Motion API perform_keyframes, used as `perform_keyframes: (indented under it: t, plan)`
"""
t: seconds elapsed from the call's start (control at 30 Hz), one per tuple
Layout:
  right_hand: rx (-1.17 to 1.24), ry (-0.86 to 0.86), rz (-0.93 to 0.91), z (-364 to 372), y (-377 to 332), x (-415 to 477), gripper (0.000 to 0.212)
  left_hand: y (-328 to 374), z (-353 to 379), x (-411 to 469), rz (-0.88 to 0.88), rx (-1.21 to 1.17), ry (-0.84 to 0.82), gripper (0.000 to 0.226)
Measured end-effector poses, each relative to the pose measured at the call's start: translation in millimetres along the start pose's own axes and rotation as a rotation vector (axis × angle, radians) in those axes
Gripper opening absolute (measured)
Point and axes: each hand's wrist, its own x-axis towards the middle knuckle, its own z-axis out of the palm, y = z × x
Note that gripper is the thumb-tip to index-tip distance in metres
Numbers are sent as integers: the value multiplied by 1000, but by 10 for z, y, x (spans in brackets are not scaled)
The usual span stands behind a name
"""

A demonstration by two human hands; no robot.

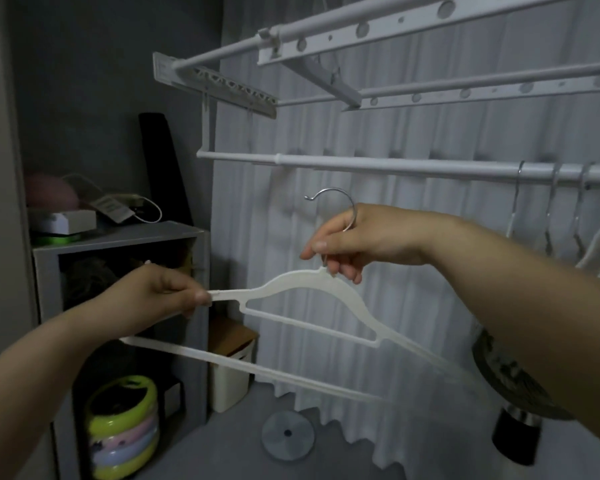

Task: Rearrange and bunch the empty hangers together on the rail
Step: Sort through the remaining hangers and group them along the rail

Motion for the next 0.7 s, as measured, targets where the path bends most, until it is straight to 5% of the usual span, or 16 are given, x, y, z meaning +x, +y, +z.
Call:
perform_keyframes:
  t: [0.1,0.17,0.3,0.47,0.7]
  plan:
    - [50,47,14,174,-57,35,26,-110,-59,-10,21,-30,-73,25]
    - [80,123,21,264,-93,52,28,-154,-34,21,9,-37,49,8]
    - [132,297,60,367,-152,81,32,-12,99,93,-4,85,333,34]
    - [160,528,153,347,-196,129,32,370,440,132,39,-191,71,40]
    - [148,686,339,226,-151,181,31,741,920,291,26,-86,-232,86]
